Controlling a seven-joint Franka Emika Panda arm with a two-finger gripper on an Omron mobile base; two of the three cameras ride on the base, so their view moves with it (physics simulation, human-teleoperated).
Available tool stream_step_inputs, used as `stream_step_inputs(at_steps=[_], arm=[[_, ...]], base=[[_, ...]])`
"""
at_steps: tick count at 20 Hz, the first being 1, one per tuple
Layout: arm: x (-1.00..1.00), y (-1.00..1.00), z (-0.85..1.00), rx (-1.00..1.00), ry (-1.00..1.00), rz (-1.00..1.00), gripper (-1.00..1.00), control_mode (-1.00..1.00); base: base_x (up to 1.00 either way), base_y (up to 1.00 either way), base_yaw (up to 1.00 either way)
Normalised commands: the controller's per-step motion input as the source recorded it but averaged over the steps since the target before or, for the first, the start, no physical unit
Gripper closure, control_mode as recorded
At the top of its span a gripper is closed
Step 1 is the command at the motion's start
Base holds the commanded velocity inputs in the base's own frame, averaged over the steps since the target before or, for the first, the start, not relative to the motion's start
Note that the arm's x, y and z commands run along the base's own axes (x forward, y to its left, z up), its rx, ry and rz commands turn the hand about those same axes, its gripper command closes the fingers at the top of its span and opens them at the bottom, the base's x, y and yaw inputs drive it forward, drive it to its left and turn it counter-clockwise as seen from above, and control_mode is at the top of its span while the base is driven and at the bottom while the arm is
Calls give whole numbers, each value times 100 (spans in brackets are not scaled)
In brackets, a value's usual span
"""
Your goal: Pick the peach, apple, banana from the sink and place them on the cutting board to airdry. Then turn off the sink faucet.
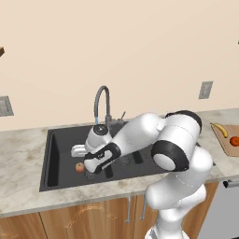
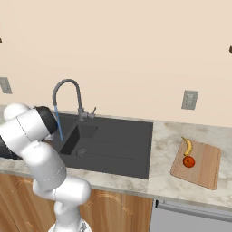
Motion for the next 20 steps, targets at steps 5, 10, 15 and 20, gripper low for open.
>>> stream_step_inputs(at_steps=[5,10,15,20], arm=[[13,11,-15,-1,1,0,-100,-100],[15,10,-13,-1,1,0,-100,-100],[20,7,-15,0,2,0,-100,-100],[21,8,-20,-1,3,0,-100,-100]], base=[[0,0,0],[0,0,0],[0,0,0],[0,0,0]])
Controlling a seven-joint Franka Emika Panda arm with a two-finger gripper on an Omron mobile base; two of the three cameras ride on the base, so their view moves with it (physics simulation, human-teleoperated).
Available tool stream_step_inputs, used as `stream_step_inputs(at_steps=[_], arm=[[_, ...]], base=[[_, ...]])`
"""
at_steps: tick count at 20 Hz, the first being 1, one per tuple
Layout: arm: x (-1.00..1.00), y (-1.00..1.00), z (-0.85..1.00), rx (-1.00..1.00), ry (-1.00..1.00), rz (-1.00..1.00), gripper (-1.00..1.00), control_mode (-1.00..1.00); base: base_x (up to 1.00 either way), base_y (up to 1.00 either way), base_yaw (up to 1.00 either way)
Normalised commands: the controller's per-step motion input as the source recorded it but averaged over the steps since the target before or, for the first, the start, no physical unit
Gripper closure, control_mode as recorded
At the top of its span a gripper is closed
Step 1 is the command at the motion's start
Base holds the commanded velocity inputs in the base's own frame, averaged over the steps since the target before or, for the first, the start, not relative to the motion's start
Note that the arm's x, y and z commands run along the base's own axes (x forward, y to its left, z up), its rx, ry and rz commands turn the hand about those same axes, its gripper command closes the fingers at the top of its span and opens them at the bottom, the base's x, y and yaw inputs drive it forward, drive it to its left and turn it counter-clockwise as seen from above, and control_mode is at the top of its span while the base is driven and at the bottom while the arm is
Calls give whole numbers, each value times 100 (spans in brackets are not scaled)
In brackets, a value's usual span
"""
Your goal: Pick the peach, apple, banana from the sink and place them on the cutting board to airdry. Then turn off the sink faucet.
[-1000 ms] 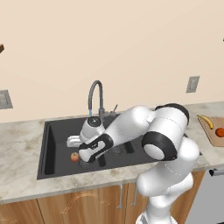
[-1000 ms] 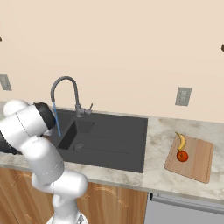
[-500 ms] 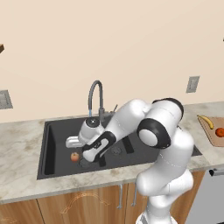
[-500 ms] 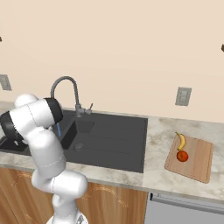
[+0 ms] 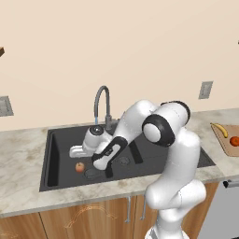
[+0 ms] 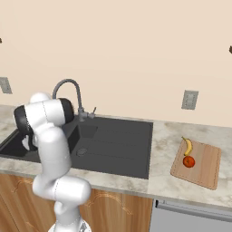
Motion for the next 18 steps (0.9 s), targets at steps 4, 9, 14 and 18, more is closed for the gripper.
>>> stream_step_inputs(at_steps=[4,9,14,18], arm=[[18,10,-20,-2,2,0,-100,-100],[16,9,-18,-1,2,0,-100,-100],[19,7,-18,-1,2,0,-100,-100],[21,8,-18,-1,3,0,-100,-100]], base=[[0,0,0],[0,0,0],[0,0,0],[0,0,0]])
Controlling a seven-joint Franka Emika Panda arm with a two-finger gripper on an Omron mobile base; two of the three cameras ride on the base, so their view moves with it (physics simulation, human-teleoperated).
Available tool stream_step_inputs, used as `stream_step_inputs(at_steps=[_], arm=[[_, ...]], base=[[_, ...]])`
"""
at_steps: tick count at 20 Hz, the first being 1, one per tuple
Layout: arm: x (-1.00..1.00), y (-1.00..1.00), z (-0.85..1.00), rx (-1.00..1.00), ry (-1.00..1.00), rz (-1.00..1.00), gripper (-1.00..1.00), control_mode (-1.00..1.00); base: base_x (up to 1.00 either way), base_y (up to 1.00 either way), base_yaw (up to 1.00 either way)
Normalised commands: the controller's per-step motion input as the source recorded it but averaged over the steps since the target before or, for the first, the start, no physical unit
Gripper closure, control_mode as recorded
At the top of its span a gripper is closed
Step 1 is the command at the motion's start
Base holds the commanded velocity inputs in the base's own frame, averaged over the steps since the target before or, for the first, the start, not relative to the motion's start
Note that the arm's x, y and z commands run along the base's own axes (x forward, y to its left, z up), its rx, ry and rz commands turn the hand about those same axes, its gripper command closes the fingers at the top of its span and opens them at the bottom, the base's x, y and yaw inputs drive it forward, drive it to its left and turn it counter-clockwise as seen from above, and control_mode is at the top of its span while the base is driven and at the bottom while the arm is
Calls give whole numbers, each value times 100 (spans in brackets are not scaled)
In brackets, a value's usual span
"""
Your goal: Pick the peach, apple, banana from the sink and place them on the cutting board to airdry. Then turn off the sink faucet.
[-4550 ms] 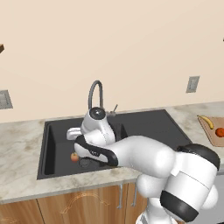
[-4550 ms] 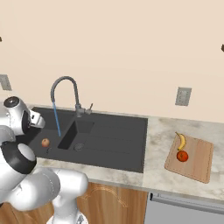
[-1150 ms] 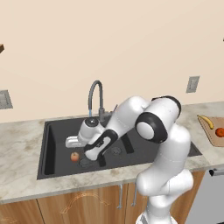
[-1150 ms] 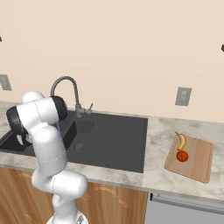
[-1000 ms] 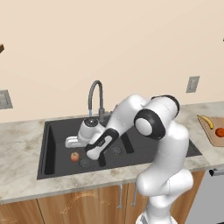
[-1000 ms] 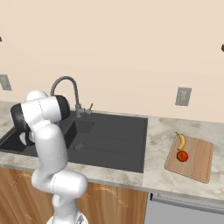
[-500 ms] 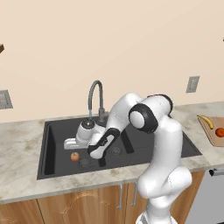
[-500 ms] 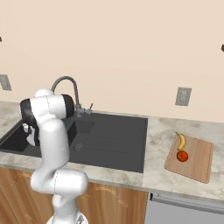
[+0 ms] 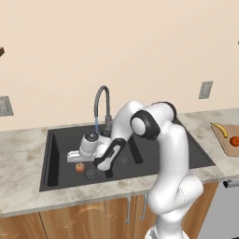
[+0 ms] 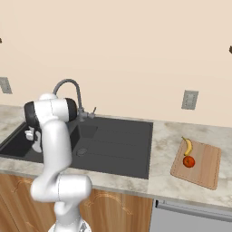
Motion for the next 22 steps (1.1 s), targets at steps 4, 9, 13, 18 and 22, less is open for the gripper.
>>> stream_step_inputs(at_steps=[4,9,13,18,22], arm=[[22,9,-16,-1,4,0,-100,-100],[24,10,-15,-1,4,0,-100,-100],[27,9,-14,-1,4,0,-100,-100],[33,8,-13,-1,5,0,-100,-100],[29,3,-16,0,5,0,-100,-100]], base=[[0,0,0],[0,0,0],[0,0,0],[0,0,0],[0,0,0]])
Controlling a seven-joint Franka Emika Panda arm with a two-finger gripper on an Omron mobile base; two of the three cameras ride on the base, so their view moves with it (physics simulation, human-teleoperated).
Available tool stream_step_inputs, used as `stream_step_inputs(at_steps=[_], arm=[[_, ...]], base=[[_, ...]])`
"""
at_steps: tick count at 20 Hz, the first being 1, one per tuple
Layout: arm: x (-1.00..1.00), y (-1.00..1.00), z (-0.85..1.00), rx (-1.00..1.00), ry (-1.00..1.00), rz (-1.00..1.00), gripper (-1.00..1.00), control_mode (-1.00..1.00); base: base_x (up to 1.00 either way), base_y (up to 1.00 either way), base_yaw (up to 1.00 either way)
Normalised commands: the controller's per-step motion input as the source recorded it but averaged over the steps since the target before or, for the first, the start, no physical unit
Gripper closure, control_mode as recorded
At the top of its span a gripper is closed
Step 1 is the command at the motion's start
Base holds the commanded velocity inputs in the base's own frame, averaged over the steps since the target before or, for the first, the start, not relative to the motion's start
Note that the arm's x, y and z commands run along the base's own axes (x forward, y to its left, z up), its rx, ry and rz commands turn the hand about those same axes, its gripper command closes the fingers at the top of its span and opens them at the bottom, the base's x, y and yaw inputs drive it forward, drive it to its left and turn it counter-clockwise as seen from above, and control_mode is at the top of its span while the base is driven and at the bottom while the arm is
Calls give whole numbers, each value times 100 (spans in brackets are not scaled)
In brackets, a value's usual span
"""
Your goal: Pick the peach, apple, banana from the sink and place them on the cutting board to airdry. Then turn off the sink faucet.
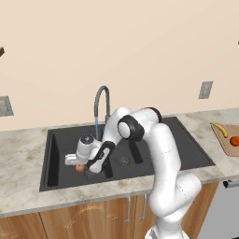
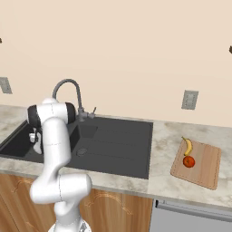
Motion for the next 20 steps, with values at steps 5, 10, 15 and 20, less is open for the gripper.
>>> stream_step_inputs(at_steps=[5,10,15,20], arm=[[23,5,-16,-1,4,0,100,-100],[20,10,-17,-1,4,0,100,-100],[4,7,-16,-1,2,0,100,-100],[0,1,4,0,1,0,100,-100]], base=[[0,0,0],[0,0,0],[0,0,0],[0,0,0]])
